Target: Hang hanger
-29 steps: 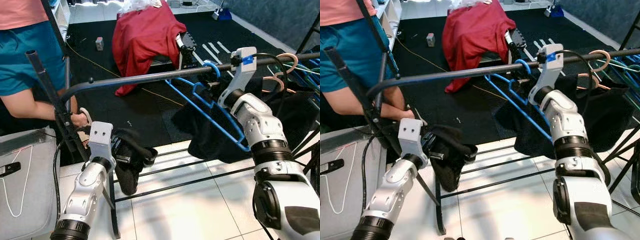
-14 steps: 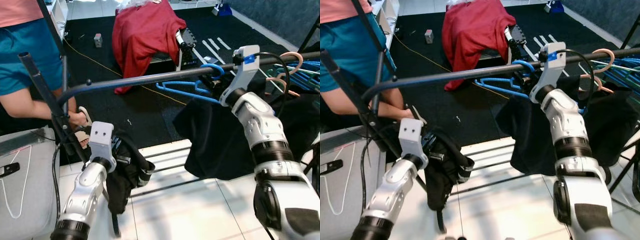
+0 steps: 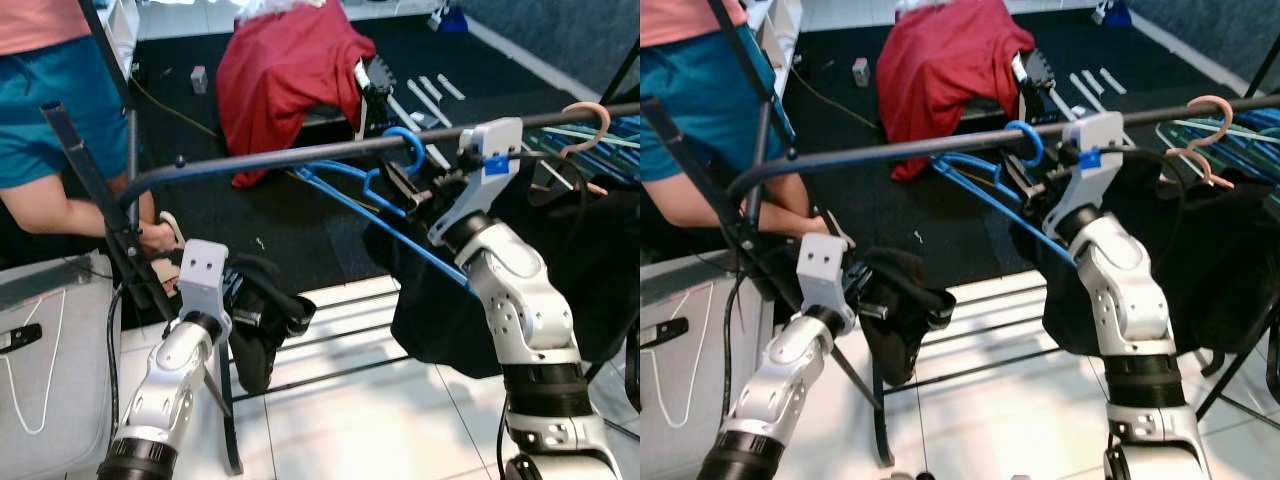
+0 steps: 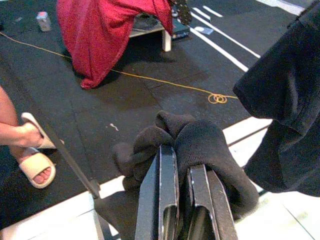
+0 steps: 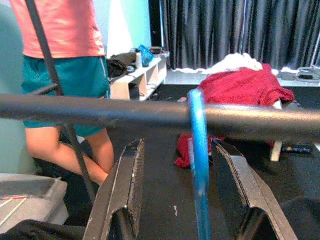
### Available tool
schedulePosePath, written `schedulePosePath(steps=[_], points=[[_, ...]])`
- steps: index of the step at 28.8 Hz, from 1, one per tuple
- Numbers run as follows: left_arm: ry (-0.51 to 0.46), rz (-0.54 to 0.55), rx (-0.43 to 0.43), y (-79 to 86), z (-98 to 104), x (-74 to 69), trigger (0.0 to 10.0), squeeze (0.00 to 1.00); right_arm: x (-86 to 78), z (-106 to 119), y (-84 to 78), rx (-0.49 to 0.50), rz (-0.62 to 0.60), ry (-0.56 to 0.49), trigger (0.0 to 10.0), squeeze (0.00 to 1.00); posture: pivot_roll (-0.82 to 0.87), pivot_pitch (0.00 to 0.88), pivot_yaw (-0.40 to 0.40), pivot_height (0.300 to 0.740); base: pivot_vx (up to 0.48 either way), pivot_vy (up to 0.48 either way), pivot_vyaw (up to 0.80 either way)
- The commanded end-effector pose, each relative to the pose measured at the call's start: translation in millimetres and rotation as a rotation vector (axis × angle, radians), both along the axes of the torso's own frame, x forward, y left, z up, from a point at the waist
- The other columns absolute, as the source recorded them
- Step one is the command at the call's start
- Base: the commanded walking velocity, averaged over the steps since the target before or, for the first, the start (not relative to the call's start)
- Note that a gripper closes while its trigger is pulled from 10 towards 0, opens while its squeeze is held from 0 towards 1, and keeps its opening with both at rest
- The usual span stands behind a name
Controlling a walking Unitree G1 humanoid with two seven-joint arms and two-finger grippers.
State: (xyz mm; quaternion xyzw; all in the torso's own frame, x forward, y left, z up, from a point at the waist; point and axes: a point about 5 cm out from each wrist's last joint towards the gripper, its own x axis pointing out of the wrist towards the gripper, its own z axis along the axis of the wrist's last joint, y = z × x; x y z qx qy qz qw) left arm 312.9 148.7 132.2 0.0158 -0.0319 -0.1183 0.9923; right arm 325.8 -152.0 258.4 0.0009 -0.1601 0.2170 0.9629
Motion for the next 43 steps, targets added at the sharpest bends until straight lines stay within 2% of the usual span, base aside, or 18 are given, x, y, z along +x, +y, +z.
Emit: schedulePosePath(steps=[1, 5, 7, 11, 15, 17, 18, 19, 20, 22, 23, 24, 26, 29, 34, 41, 42, 43], points=[[-0.013, -0.005, 0.018, 2.1, 4, -1.1, 10.0, 0.0, -8.8, -6, 11.2, -0.024, -0.014, 0.015, 10.0, 0.0, -0.08, 0.159, 0.038, 0.74, 0.0, 0.0, 0.0], [-0.018, -0.011, 0.018, 1.7, 5, -0.4, 10.0, 0.0, -20.9, -10, 13.5, -0.066, -0.12, -0.009, 10.0, 0.0, -0.08, 0.16, 0.038, 0.74, 0.0, 0.0, 0.0], [-0.018, -0.011, 0.018, 1.7, 5, -0.4, 10.0, 0.0, -20.9, -10, 13.5, -0.066, -0.12, -0.009, 10.0, 0.0, -0.08, 0.16, 0.038, 0.74, 0.0, 0.0, 0.0], [-0.018, -0.016, 0.017, 1.4, 5, -0.4, 10.0, 0.0, -28.4, -10, 7.8, -0.054, -0.216, -0.025, 10.0, 0.0, -0.08, 0.159, 0.04, 0.74, 0.0, 0.0, 0.0], [-0.015, -0.018, 0.014, 1.6, 5, -1.0, 10.0, 0.0, -35.4, -14, 16.3, -0.018, -0.134, -0.03, 10.0, 0.0, -0.08, 0.149, 0.04, 0.74, 0.0, 0.0, 0.0], [-0.012, -0.012, 0.014, 2.9, 4, -0.6, 10.0, 0.0, -38.0, -23, 22.3, 0.001, -0.08, 0.015, 10.0, 0.0, -0.08, 0.146, 0.04, 0.74, 0.0, 0.0, 0.0], [0.004, 0.017, 0.004, 7.9, 1, 0.5, 10.0, 0.0, -40.2, -50, 27.5, 0.044, -0.038, 0.167, 10.0, 0.0, -0.08, 0.136, 0.038, 0.74, 0.0, 0.0, 0.0], [0.004, 0.017, 0.004, 7.9, 1, 0.5, 10.0, 0.0, -40.2, -50, 27.5, 0.044, -0.038, 0.167, 10.0, 0.0, -0.08, 0.136, 0.038, 0.74, 0.0, 0.0, 0.0], [0.021, 0.041, 0.0, 12.8, -2, 0.7, 10.0, 0.0, -40.5, -70, 24.2, 0.05, -0.058, 0.262, 10.0, 0.0, -0.07, 0.131, 0.037, 0.74, 0.0, 0.0, 0.0], [0.021, 0.041, 0.0, 12.8, -2, 0.7, 10.0, 0.0, -40.5, -70, 24.2, 0.05, -0.058, 0.262, 10.0, 0.0, -0.07, 0.131, 0.037, 0.74, 0.0, 0.0, 0.0], [0.037, 0.056, 0.001, 17.2, -6, 0.1, 10.0, 0.0, -41.2, -87, 20.2, 0.049, -0.085, 0.348, 10.0, 0.0, -0.08, 0.126, 0.036, 0.74, 0.0, 0.0, 0.0], [0.037, 0.056, 0.001, 17.2, -6, 0.1, 10.0, 0.0, -41.2, -87, 20.2, 0.049, -0.085, 0.348, 10.0, 0.0, -0.08, 0.126, 0.036, 0.74, 0.0, 0.0, 0.0], [0.078, 0.081, 0.026, 26.3, -14, -2.2, 10.0, 0.0, -48.2, -106, 21.6, 0.081, -0.09, 0.464, 10.0, 0.0, -0.08, 0.117, 0.036, 0.74, 0.0, 0.0, 0.0], [0.078, 0.081, 0.026, 26.3, -14, -2.2, 10.0, 0.0, -48.2, -106, 21.6, 0.081, -0.09, 0.464, 10.0, 0.0, -0.08, 0.117, 0.036, 0.74, 0.0, 0.0, 0.0], [0.144, 0.071, 0.086, 24.7, -22, -0.3, 10.0, 0.0, -56.4, -112, 35.3, 0.062, -0.034, 0.508, 10.0, 0.0, -0.08, 0.114, 0.04, 0.74, 0.0, 0.0, 0.0], [0.159, 0.07, 0.09, 20.7, -21, 2.8, 10.0, 0.0, -58.1, -117, 41.1, 0.04, 0.032, 0.512, 10.0, 0.0, -0.08, 0.118, 0.039, 0.74, 0.0, 0.0, 0.0], [0.156, 0.035, 0.082, 10.0, -10, 8.6, 10.0, 0.0, -59.0, -130, 47.0, -0.047, 0.12, 0.494, 10.0, 0.0, -0.07, 0.121, 0.039, 0.74, 0.0, 0.0, 0.0], [0.156, 0.035, 0.082, 10.0, -10, 8.6, 10.0, 0.0, -59.0, -130, 47.0, -0.047, 0.12, 0.494, 10.0, 0.0, -0.07, 0.121, 0.039, 0.74, 0.0, 0.0, 0.0]])
